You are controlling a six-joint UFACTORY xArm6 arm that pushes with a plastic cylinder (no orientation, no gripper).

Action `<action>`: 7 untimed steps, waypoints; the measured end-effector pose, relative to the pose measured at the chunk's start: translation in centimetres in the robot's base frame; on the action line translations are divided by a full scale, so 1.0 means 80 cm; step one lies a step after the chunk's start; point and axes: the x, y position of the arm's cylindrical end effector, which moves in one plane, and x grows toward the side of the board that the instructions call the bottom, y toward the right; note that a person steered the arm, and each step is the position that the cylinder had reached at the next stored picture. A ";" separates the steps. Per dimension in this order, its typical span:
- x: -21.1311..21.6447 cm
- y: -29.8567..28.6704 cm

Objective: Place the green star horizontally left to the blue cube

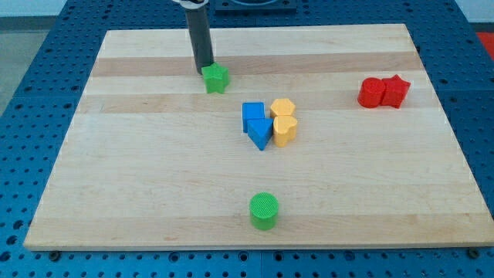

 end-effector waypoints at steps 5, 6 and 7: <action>0.045 0.052; 0.028 0.037; 0.003 0.023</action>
